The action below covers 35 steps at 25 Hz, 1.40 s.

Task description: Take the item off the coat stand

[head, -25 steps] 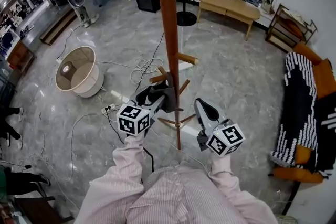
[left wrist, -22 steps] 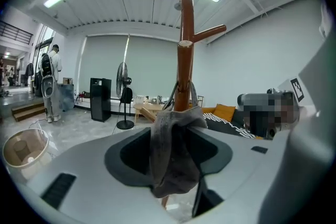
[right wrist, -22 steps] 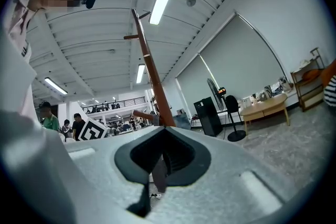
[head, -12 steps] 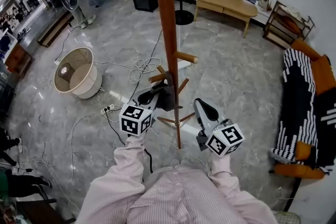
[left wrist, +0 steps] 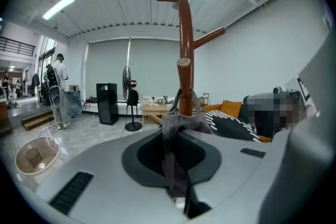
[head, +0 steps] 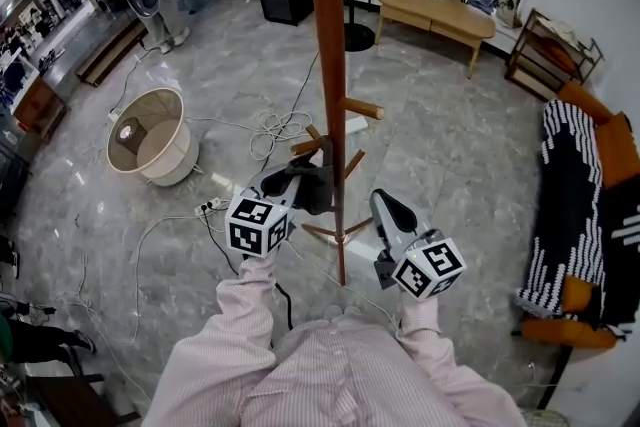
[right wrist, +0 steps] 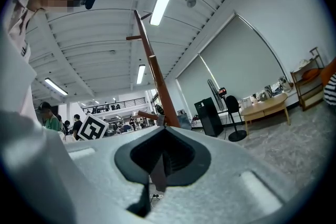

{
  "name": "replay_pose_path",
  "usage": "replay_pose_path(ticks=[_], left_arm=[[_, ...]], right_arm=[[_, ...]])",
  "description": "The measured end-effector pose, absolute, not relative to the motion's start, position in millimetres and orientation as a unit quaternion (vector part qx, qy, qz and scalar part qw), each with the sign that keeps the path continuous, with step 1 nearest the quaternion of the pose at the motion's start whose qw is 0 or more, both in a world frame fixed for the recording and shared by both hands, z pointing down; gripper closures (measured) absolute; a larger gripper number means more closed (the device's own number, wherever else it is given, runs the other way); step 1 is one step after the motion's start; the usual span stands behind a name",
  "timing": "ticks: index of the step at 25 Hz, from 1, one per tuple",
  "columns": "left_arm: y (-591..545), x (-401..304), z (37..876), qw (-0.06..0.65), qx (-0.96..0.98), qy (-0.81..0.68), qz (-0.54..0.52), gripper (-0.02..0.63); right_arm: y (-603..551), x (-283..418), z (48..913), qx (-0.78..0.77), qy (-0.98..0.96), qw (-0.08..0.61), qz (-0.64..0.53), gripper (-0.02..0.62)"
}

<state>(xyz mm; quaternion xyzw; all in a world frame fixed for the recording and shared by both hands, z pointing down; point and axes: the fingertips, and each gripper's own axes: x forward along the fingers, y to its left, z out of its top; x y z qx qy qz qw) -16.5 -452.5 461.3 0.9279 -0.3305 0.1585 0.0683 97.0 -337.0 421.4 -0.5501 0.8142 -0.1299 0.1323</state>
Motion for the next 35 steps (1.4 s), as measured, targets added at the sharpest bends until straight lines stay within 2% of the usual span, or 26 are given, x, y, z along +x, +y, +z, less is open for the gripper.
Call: replay_pose_path(ticks=[19,35], left_arm=[[-446,-44,429,0.066,0.921,-0.367,0.114,0.584],[-430,-95,409,0.073,0.903,-0.419,0.065,0.584]], right_arm=[[-336,80,414,-0.525,0.830,0.137,-0.127,0.591],[-335,49,410,-0.487,0.854,0.134,-0.123,0.591]])
